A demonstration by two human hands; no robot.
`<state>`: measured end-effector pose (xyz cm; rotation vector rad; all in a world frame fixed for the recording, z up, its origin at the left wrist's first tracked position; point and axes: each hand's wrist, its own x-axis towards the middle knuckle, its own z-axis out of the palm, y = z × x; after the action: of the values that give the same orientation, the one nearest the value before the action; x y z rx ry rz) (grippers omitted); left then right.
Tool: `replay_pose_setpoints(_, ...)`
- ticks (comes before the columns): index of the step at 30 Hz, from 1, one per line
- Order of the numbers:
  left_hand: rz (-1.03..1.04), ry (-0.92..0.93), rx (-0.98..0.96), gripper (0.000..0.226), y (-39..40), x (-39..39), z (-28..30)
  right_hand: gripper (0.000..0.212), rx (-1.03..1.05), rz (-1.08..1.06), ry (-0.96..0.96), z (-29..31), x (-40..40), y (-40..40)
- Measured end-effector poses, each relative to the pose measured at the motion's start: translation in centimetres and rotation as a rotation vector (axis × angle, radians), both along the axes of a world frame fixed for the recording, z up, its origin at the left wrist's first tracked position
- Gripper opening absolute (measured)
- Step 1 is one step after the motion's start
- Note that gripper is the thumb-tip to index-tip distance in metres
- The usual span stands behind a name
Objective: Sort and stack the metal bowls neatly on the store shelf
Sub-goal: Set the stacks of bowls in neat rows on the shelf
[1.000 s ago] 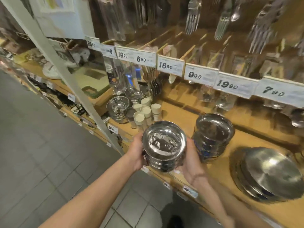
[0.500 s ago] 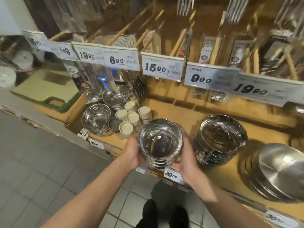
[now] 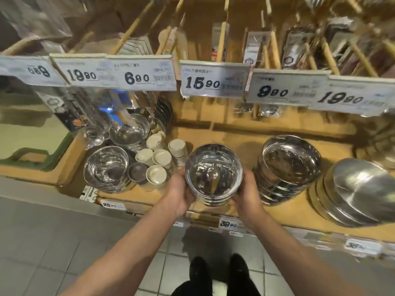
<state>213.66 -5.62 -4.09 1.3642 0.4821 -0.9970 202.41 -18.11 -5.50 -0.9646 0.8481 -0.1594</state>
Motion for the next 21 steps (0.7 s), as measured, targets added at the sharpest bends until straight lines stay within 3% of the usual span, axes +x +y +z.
replay_pose_setpoints(12, -0.020, -0.122, -0.009, 0.030, 1.1, -2.0, 1.7, 0.037, -0.098, -0.014, -0.096, 0.9, -0.8, 1.5)
replay_pose_setpoints(18, -0.001, -0.108, 0.019, 0.036, 0.8, -1.8, 2.1, 0.041, -0.145, -0.020, -0.094, 1.1, -0.2, 1.8)
replay_pose_setpoints(21, 0.001, -0.094, 0.029, 0.053, 0.8, -1.4, 2.1, 0.043, -0.186, -0.015, -0.118, 1.4, 0.2, 1.9)
